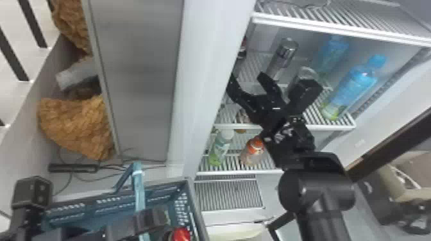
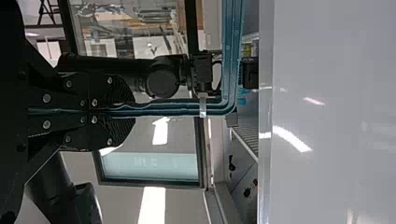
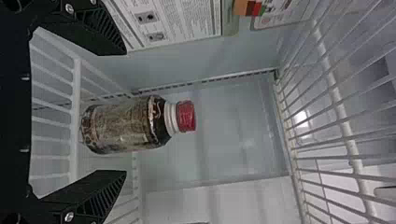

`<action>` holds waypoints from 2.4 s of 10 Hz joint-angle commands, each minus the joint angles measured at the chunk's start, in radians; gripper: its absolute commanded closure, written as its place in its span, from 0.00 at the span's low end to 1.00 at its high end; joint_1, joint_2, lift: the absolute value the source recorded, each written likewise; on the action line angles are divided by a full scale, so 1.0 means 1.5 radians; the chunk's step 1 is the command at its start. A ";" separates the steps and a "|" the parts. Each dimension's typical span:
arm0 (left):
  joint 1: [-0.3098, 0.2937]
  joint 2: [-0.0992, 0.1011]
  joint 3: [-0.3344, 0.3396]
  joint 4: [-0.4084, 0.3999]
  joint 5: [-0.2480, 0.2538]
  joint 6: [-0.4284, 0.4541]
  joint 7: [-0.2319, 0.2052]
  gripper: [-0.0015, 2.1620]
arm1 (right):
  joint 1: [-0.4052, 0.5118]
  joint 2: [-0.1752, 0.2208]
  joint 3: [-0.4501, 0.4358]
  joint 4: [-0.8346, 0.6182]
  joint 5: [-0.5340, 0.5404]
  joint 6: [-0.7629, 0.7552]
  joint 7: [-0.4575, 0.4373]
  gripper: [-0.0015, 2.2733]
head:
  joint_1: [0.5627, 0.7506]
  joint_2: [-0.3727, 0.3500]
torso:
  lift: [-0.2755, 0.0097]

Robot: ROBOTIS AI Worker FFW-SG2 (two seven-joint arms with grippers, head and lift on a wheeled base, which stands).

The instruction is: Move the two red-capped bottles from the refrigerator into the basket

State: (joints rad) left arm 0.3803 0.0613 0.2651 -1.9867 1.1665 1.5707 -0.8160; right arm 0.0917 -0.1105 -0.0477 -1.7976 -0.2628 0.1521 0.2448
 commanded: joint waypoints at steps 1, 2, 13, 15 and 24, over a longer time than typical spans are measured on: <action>0.002 0.000 0.000 0.000 0.000 0.000 0.000 0.56 | -0.022 0.000 0.004 0.026 0.001 0.000 -0.003 0.04 | 0.70 0.17 | 0.97; 0.000 0.000 0.000 0.000 0.000 0.000 0.000 0.56 | -0.040 0.000 0.007 0.039 0.002 -0.002 -0.006 0.04 | 0.70 0.17 | 0.97; 0.000 0.000 0.001 0.002 0.001 0.000 0.001 0.56 | -0.179 0.000 0.044 0.188 0.032 -0.011 -0.029 0.04 | 0.70 0.22 | 0.97; -0.002 0.000 0.001 0.003 0.001 0.000 0.001 0.56 | -0.194 0.000 0.050 0.206 0.033 -0.011 -0.029 0.06 | 0.70 0.22 | 0.97; -0.002 0.000 0.000 0.003 0.003 0.000 0.001 0.56 | -0.130 -0.008 0.034 0.096 0.022 0.015 -0.029 0.56 | 0.70 0.21 | 0.97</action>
State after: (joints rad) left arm 0.3779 0.0613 0.2652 -1.9818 1.1709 1.5707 -0.8145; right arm -0.1163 -0.1211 0.0064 -1.6290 -0.2250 0.1742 0.2011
